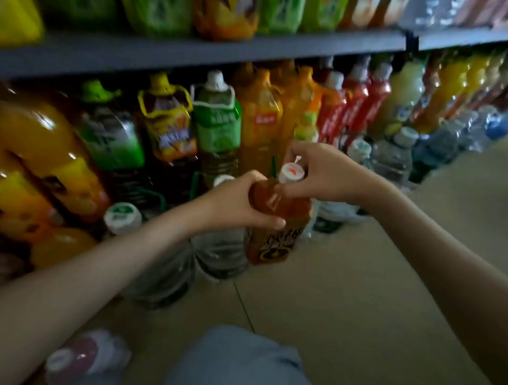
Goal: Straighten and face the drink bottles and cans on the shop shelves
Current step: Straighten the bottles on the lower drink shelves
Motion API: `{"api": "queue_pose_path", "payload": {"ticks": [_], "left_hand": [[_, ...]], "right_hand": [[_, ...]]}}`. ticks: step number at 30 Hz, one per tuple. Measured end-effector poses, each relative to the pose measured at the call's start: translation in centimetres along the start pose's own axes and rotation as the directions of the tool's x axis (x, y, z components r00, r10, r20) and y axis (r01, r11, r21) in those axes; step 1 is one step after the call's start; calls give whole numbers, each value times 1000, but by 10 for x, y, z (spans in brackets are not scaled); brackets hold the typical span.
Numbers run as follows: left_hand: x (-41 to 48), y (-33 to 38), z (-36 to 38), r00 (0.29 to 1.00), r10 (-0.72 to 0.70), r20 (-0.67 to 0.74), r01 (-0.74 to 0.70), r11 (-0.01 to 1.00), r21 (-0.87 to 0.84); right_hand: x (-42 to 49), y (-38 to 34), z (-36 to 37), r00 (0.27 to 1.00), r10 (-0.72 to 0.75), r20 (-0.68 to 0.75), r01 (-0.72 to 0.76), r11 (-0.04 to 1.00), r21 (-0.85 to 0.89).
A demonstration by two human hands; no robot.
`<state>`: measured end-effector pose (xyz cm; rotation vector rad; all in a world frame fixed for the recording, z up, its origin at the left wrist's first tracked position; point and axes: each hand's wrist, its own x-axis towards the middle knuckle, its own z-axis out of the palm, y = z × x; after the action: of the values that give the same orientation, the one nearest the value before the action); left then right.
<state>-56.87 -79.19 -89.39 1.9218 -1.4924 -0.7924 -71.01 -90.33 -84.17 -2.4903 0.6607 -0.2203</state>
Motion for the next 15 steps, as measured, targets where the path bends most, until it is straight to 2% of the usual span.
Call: {"api": "queue_pose_path", "payload": {"ticks": [5,10,12,15], "left_hand": [[10,-18,76,990,3,143,-14,997,76],[12,-44,120,945,-99,313,25,972,232],[9,-53,129,931,-129,343,30,959,281],[12,-60,133,934,-155,321,71,964,257]], "right_hand": [[-39,74,66,988,131,79,-130,991,-21],[-60,134,129,968,222,117,-226,974,25],[-67,151,151,951,266,159,-272,962,16],[-69,168,173,932,313,185,-320,947,10]]}}
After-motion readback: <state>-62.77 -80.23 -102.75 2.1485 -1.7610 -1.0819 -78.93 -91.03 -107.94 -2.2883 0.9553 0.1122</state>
